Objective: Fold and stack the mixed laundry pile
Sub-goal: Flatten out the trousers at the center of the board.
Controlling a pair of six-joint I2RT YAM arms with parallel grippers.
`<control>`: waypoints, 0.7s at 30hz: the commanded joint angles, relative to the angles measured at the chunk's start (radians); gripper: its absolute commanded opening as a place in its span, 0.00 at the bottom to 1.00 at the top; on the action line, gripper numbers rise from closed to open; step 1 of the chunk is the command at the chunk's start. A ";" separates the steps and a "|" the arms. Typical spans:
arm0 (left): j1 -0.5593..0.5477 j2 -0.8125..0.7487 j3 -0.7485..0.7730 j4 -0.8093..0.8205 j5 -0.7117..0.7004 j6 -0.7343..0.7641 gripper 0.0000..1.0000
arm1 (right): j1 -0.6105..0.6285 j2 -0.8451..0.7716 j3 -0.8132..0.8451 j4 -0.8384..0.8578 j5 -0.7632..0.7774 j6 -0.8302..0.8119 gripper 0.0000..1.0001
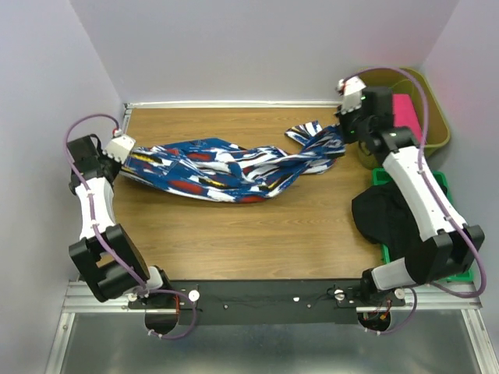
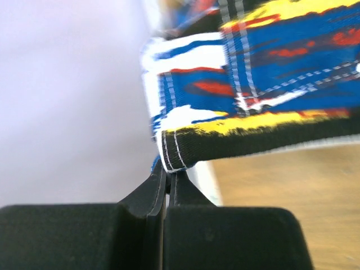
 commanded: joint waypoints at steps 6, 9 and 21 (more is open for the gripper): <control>0.039 -0.113 0.144 0.014 -0.061 0.086 0.00 | -0.171 -0.112 0.057 0.000 0.099 -0.113 0.01; 0.084 -0.104 0.160 -0.006 -0.044 0.121 0.00 | -0.202 -0.137 -0.007 -0.018 0.084 -0.131 0.01; 0.075 -0.153 -0.015 -0.115 -0.009 0.361 0.00 | -0.200 -0.050 -0.264 -0.223 -0.195 -0.176 0.01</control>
